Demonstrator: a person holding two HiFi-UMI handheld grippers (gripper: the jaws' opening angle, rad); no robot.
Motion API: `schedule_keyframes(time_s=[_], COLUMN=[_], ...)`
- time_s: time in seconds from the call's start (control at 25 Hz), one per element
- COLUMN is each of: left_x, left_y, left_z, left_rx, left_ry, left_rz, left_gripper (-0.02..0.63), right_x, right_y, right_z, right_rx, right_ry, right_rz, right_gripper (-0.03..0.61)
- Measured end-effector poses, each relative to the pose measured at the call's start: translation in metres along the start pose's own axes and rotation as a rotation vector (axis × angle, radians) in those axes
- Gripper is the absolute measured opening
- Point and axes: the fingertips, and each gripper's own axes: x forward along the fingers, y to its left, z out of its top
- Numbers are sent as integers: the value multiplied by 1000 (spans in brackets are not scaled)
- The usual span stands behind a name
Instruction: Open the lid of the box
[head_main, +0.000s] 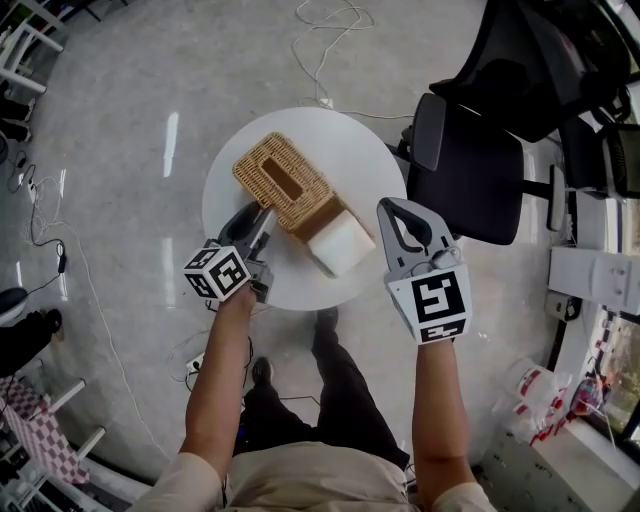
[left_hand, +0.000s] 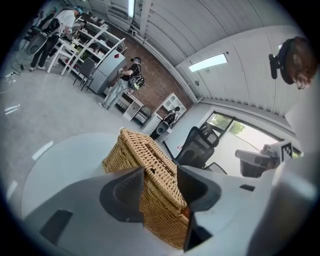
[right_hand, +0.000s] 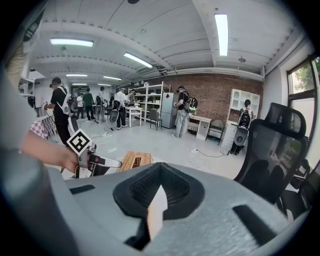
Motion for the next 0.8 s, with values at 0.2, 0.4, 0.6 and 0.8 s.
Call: schedule_keyframes(time_s=[0.2,0.4,0.6,0.8], left_x=[-4,-7,-8,-7], left_y=[-7,-17,-31,-38], left_z=[9,22,36,41], left_rx=[-10,0,14,20], left_ry=[-33,-64,-87,-93], left_rz=[-10,-28,-51,-61], left_gripper=[178,176,176,176], right_x=[2,7,16,25], right_y=[4,11,26,44], right_z=[-4,-6,-2,0], right_rx=[0,2,-32,-59], right_ry=[10,16,20,19], right_rz=[9,35,76,124], right_gripper=[-8,-8,-6,-5])
